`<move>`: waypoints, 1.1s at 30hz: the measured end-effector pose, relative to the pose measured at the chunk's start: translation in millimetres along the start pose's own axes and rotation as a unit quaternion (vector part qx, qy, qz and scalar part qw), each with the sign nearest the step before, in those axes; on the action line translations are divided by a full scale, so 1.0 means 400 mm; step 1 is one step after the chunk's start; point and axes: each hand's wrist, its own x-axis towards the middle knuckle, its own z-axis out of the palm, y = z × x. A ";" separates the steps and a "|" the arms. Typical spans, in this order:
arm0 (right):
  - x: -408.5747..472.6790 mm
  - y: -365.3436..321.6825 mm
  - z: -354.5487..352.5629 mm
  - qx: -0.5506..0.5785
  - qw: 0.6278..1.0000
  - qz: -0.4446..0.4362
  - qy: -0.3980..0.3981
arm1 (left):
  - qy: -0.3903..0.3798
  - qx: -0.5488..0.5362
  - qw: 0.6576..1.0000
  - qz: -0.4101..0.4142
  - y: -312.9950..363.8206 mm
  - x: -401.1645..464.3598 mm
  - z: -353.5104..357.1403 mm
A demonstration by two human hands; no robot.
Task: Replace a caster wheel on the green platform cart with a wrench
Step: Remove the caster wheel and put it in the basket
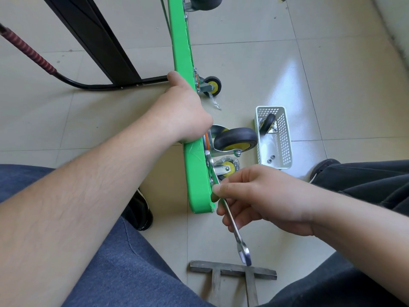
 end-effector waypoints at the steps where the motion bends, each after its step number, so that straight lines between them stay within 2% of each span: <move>1: 0.002 -0.001 0.000 0.007 1.000 0.000 0.002 | 0.001 0.002 1.000 0.003 0.000 -0.002 0.000; 6: 0.016 -0.007 -0.001 0.029 1.000 -0.009 0.000 | 0.001 0.020 1.000 0.005 -0.005 0.009 0.004; 10: 0.029 0.002 -0.001 0.018 1.000 -0.014 -0.002 | 0.042 -0.009 0.999 0.018 -0.014 0.008 0.005; 12: 0.035 0.010 -0.001 0.007 1.000 -0.016 0.000 | 0.026 -0.008 1.000 0.010 -0.011 0.008 0.005; 14: 0.043 0.018 -0.002 -0.006 1.000 -0.022 0.003 | 0.009 -0.008 1.000 -0.001 -0.008 0.008 0.006; 18: 0.068 0.042 -0.014 -0.040 0.998 -0.039 0.025 | 0.037 -0.011 0.999 0.015 -0.011 0.001 0.001; 25: 0.113 0.073 -0.034 -0.099 0.990 -0.087 0.043 | -0.003 0.016 1.000 0.003 0.000 -0.005 -0.005; 33: 0.146 0.099 -0.038 -0.179 0.968 -0.146 0.094 | -0.005 0.028 1.000 0.000 -0.001 -0.003 -0.004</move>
